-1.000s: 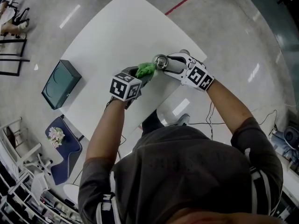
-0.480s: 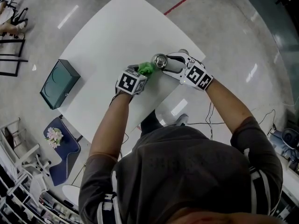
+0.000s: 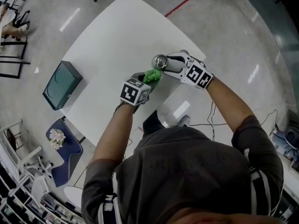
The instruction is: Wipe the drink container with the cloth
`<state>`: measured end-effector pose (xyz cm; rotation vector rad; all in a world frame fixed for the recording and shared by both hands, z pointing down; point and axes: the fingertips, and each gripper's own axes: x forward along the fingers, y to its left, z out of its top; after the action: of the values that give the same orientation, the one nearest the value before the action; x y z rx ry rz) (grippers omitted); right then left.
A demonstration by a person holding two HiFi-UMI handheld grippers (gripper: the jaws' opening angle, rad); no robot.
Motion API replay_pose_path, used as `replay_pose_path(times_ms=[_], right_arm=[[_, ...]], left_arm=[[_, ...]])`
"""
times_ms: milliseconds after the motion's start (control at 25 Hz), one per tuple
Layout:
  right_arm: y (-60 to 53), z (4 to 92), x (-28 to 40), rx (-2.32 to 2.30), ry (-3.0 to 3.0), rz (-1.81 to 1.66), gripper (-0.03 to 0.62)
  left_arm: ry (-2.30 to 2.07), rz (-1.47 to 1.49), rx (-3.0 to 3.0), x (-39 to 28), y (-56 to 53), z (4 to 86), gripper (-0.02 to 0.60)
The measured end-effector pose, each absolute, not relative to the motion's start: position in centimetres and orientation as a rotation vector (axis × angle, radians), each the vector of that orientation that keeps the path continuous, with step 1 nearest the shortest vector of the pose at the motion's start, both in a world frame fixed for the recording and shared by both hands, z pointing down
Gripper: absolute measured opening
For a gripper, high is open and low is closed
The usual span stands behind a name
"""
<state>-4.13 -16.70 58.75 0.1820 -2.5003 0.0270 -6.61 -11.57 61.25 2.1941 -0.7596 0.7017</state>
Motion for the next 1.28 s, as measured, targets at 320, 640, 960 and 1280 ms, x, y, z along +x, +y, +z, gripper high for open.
replay_pose_path(times_ms=[320,640,960,1280], right_arm=[[-16.7,58.7,-4.2,0.181,-2.500,0.031,0.241],[-16.8,58.6,-4.6,0.218,-2.521,0.050,0.252],[-17.0,58.7,-4.7,0.255,-2.525,0.085,0.258],[-16.7,58.8,-4.2,0.257,-2.526,0.123,0.262]], left_arm=[[-0.710,0.801,2.180,-6.7,-12.6,64.9,0.143],[-0.547,0.652,2.172,-10.3,-13.4,60.5,0.141],[-0.413,0.586,2.198,-10.5,-20.2,58.8,0.141],[-0.297,0.777,2.145,-8.8,-21.1,63.6,0.133]])
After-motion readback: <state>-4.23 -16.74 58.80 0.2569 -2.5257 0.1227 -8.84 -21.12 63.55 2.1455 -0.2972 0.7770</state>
